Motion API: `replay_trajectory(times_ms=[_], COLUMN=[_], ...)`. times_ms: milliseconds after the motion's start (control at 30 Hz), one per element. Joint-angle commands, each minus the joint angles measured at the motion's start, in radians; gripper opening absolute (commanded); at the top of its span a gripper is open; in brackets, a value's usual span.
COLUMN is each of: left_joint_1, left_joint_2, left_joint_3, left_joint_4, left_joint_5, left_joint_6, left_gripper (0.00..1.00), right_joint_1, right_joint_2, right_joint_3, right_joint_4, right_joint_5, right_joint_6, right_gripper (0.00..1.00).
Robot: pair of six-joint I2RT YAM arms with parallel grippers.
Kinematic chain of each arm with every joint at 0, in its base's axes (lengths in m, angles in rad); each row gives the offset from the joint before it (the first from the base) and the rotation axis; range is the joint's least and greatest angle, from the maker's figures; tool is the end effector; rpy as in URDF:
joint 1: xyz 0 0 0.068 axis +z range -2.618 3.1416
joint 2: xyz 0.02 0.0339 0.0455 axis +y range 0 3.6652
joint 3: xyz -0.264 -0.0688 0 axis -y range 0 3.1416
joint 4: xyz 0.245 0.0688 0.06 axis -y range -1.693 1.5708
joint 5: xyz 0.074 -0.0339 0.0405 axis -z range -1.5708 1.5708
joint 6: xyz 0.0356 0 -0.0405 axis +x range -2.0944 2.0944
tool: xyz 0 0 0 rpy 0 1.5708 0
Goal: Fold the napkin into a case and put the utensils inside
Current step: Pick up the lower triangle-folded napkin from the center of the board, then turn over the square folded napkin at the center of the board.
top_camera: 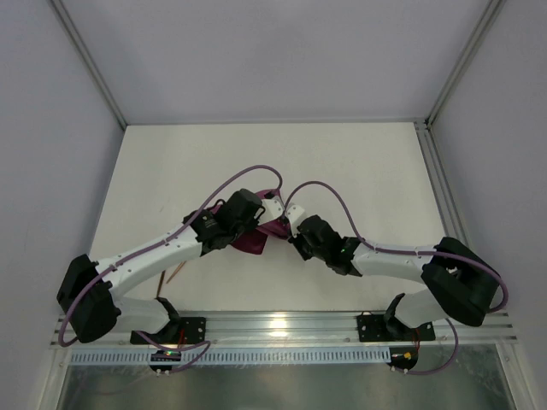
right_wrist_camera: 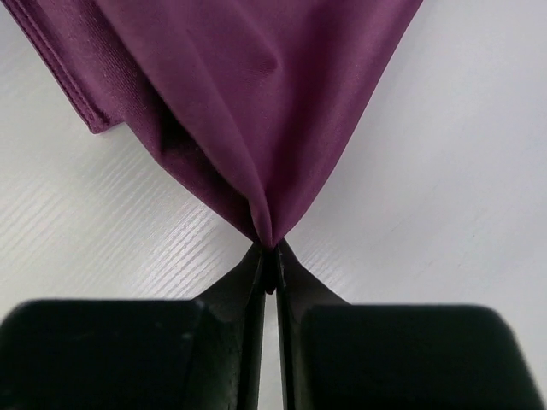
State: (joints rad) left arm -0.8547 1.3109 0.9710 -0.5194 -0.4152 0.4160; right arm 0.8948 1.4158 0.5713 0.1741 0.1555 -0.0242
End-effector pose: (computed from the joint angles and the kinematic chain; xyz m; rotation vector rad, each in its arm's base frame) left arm 0.1899 -0.1963 0.2628 1.2456 1.9990 0.2929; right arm 0.1747 0.2090 0.1632 -0.9207 2.0514 0.2992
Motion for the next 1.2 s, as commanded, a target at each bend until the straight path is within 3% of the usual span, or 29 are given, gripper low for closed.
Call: replay_trajectory(times_ms=[0,100,467,867,1033,1167], left_joint_1=[0.011,0.029,0.055,0.059,0.059,0.086], left_joint_2=[-0.058,-0.085,-0.174,-0.289,-0.315,-0.331], left_joint_3=[0.060,0.087,0.195,0.264,0.265,0.216], left_joint_4=[-0.005,-0.031,-0.152,-0.266,-0.294,-0.220], left_joint_5=[0.018,0.016,-0.039,-0.001,-0.057,-0.109], left_joint_6=[-0.003,0.000,0.026,0.014,0.035,0.064], left_gripper=[0.00,0.00,0.00,0.00,0.00,0.00], right_joint_1=[0.000,0.001,-0.004,-0.004,-0.002,0.000], right_joint_2=[-0.084,-0.148,-0.227,-0.241,-0.213,-0.189], right_joint_3=[0.071,0.113,0.458,0.659,0.691,0.714], right_joint_4=[-0.047,-0.137,-0.677,-0.947,-0.973,-0.903], right_joint_5=[0.003,-0.005,-0.201,-0.312,-0.410,-0.490], right_joint_6=[-0.003,-0.023,-0.144,-0.184,-0.151,-0.100], right_gripper=[0.10,0.03,0.03,0.03,0.03,0.03])
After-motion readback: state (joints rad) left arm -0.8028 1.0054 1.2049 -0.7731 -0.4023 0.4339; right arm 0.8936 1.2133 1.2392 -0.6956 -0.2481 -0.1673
